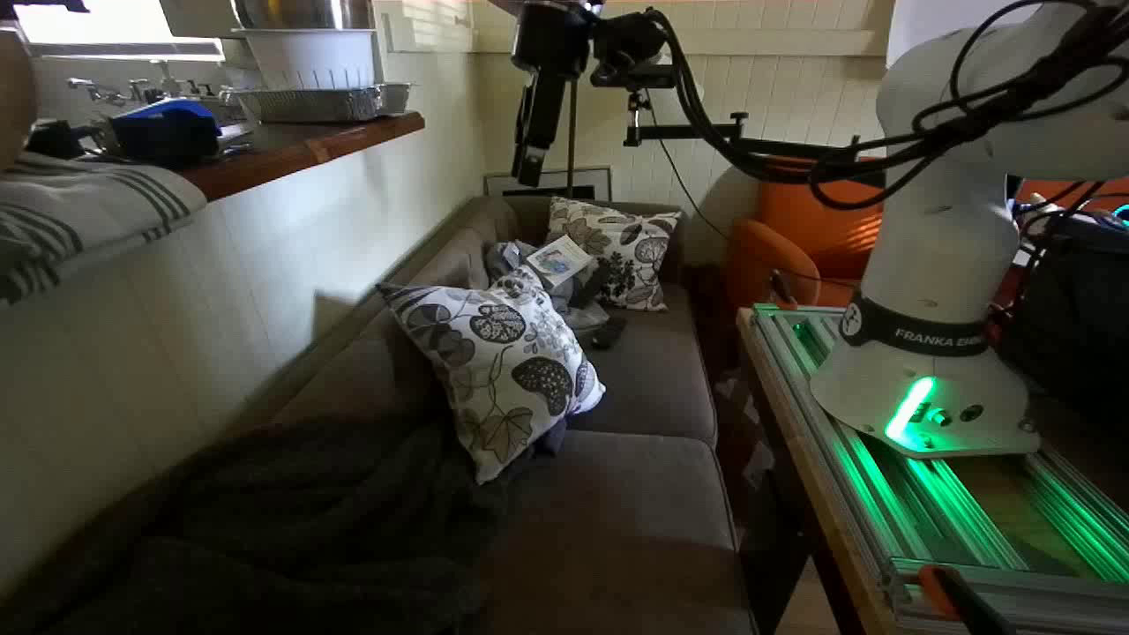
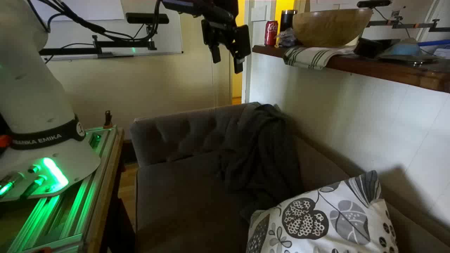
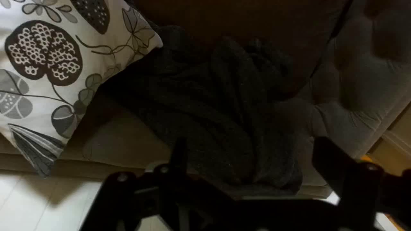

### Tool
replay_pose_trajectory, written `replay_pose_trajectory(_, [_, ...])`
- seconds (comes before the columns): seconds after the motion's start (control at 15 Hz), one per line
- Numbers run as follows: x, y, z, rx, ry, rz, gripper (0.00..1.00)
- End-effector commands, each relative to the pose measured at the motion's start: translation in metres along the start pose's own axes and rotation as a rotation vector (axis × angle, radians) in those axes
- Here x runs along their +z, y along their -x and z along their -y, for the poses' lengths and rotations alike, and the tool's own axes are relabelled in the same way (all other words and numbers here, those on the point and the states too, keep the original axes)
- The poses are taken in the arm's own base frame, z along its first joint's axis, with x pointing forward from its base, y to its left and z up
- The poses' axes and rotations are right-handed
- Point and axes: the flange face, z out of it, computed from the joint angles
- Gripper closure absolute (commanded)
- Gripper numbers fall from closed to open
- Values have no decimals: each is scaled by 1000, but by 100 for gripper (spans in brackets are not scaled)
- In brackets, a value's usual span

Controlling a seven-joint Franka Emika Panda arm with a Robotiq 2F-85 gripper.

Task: Stretch out the blanket then move the pillow to the right

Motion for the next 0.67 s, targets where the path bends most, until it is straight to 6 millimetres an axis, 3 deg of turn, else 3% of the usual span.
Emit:
replay_pose_trajectory(0.0, [0, 0, 0, 0, 0, 1, 0])
replay_pose_trajectory(0.47, [0, 0, 0, 0, 0, 1, 0])
replay_pose_trajectory(0.6, [23, -15, 6, -48, -24, -14, 0])
